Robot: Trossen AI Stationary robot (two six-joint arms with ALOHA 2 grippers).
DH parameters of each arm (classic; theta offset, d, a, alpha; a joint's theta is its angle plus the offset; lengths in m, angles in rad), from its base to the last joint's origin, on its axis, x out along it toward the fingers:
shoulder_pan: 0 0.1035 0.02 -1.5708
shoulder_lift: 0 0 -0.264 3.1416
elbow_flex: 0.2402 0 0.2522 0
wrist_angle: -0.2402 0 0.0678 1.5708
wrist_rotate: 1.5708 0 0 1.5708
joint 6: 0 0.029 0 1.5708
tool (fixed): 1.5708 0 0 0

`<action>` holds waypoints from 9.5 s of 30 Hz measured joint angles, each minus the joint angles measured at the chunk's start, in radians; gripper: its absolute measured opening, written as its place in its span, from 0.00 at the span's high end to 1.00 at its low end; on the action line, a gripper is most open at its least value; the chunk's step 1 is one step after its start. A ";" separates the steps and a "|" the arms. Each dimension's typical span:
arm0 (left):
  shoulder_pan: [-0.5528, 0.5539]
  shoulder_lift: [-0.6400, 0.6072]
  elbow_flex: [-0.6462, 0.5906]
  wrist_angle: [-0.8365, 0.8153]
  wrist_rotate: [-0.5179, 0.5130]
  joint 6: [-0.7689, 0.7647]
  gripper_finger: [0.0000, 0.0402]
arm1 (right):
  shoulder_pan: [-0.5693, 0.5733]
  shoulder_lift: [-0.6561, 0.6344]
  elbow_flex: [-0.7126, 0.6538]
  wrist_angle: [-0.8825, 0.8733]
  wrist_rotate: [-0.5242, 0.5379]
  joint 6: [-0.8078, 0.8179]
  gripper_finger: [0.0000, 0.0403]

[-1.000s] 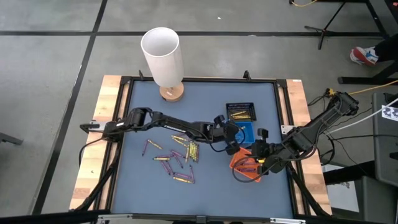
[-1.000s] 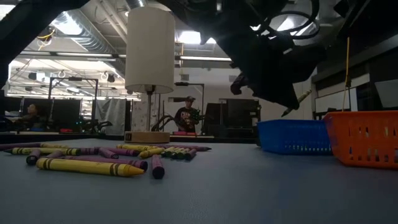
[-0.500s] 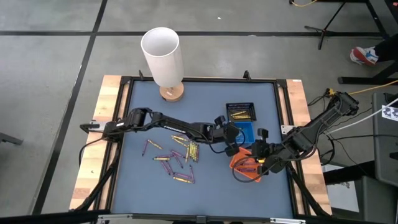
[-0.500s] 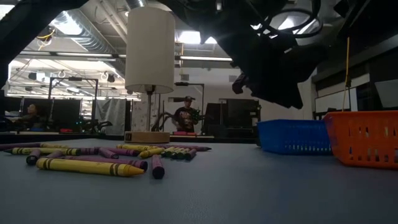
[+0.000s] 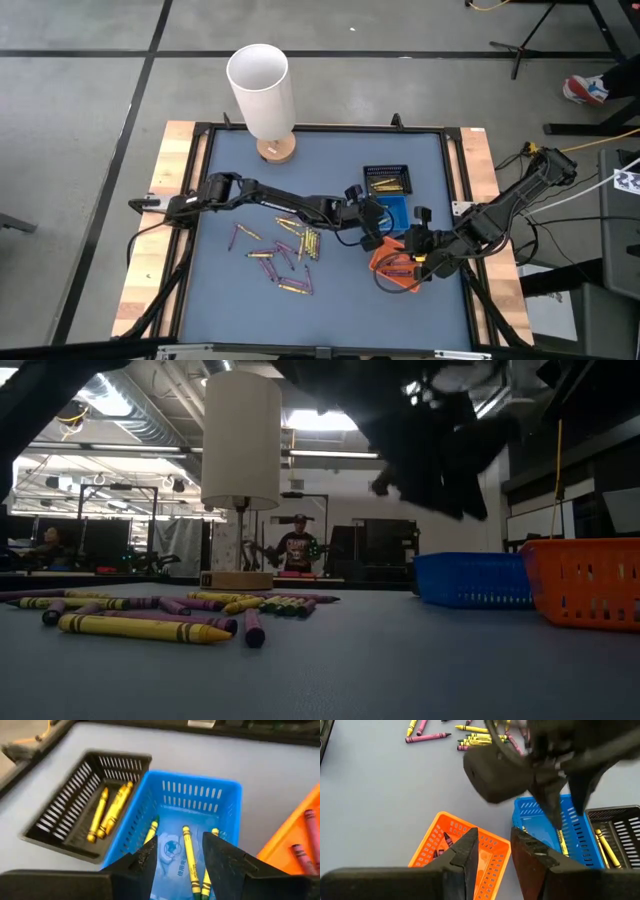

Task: Sort crayons
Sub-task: Put the purple crayon into the orange bin, then put the yellow crayon into the black bin

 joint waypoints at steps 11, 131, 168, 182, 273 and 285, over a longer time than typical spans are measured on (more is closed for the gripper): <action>-0.052 -0.185 0.001 -0.106 -0.042 0.081 0.65 | 0.000 0.000 0.000 0.010 0.003 0.000 0.72; -0.280 -0.897 -1.151 0.553 -0.243 -0.107 0.65 | -0.707 0.797 0.003 1.015 -0.551 -0.835 0.84; -0.280 -0.897 -1.151 0.536 -0.238 -0.107 0.65 | -0.585 0.711 0.466 0.012 -0.546 -0.757 0.93; -0.280 -0.897 -1.151 0.535 -0.238 -0.107 0.65 | -0.405 0.652 0.558 -0.280 -0.440 -0.582 0.92; -0.280 -0.897 -1.151 0.536 -0.243 -0.101 0.65 | 0.425 0.116 -0.299 0.056 0.268 1.022 0.92; -0.280 -0.897 -1.151 0.362 -0.184 -0.107 0.65 | 0.425 0.116 -0.299 0.056 0.265 1.022 0.71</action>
